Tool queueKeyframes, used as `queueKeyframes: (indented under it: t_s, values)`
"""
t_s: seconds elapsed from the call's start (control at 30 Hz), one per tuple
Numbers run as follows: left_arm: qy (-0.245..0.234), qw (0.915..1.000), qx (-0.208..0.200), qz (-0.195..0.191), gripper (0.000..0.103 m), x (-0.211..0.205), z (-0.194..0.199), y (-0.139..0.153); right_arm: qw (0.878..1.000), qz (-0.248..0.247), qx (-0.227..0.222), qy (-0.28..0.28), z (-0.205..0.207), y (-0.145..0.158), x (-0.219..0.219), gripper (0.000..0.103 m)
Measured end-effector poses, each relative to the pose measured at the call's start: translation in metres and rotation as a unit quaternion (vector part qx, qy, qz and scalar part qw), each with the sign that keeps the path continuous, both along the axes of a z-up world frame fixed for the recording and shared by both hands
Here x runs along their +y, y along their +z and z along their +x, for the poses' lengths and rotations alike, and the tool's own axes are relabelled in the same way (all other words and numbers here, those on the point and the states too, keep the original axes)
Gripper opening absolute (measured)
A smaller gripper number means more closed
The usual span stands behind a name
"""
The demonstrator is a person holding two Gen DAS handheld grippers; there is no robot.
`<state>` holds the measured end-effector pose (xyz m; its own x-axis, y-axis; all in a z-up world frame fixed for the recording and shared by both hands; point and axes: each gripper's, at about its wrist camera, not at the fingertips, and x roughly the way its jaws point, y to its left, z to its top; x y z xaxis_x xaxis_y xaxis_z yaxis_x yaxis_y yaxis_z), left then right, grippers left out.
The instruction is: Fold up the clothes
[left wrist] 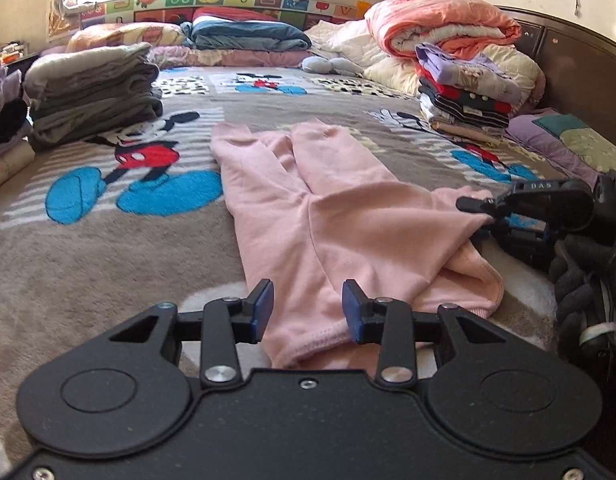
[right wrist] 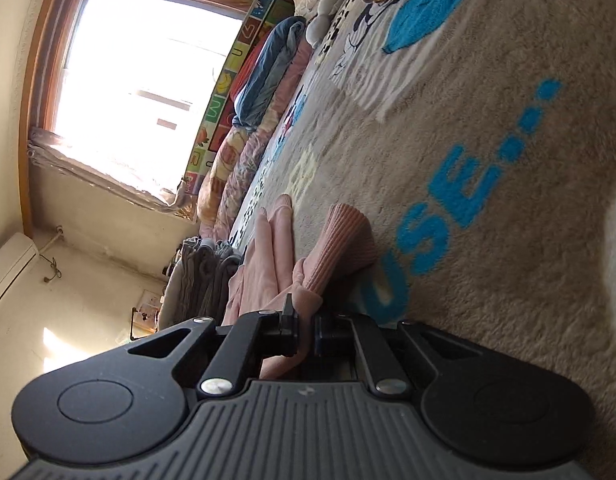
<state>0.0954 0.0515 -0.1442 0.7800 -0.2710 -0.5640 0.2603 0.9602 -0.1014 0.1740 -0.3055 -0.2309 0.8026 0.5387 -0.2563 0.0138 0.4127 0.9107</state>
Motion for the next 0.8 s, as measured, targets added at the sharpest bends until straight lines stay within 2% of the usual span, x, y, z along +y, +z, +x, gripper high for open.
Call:
queueKeyframes:
  t_s: [0.17, 0.23, 0.27, 0.4, 0.43, 0.5, 0.53, 0.7, 0.8]
  values:
    - [0.020, 0.9991, -0.035, 0.011, 0.034, -0.002, 0.040, 0.021, 1.000, -0.015, -0.015, -0.004, -0.008, -0.002, 0.007, 0.010]
    - [0.017, 0.9992, -0.033, 0.015, 0.025, -0.006, 0.065, 0.023, 0.999, -0.021, -0.023, -0.005, -0.009, -0.003, 0.010, 0.010]
    - [0.022, 0.9991, -0.031, 0.022, 0.025, -0.008, 0.080, 0.024, 0.999, -0.024, -0.027, -0.005, -0.010, -0.004, 0.010, 0.010]
    - [0.038, 0.9989, 0.004, 0.028, 0.021, -0.009, 0.135, 0.016, 0.999, -0.019, -0.040, -0.005, -0.011, -0.008, 0.010, 0.010]
    - [0.039, 0.9985, 0.022, 0.030, 0.021, -0.009, 0.148, 0.010, 0.999, -0.018, -0.042, -0.006, -0.012, -0.009, 0.009, 0.010]
    - [0.014, 0.9964, 0.081, 0.021, 0.021, -0.009, 0.170, -0.008, 0.999, -0.016, -0.047, -0.004, -0.012, -0.011, 0.008, 0.010]
    - [0.012, 0.9963, 0.081, 0.025, 0.021, -0.007, 0.174, -0.010, 0.999, -0.014, -0.050, -0.003, -0.011, -0.011, 0.007, 0.010]
    - [0.041, 0.9975, 0.053, -0.022, 0.021, 0.015, 0.186, 0.003, 0.998, 0.002, -0.065, 0.004, -0.010, -0.015, 0.004, 0.010]
    - [0.056, 0.9960, 0.070, -0.007, 0.021, 0.013, 0.217, -0.001, 0.997, 0.008, -0.072, 0.010, -0.009, -0.015, 0.003, 0.010]
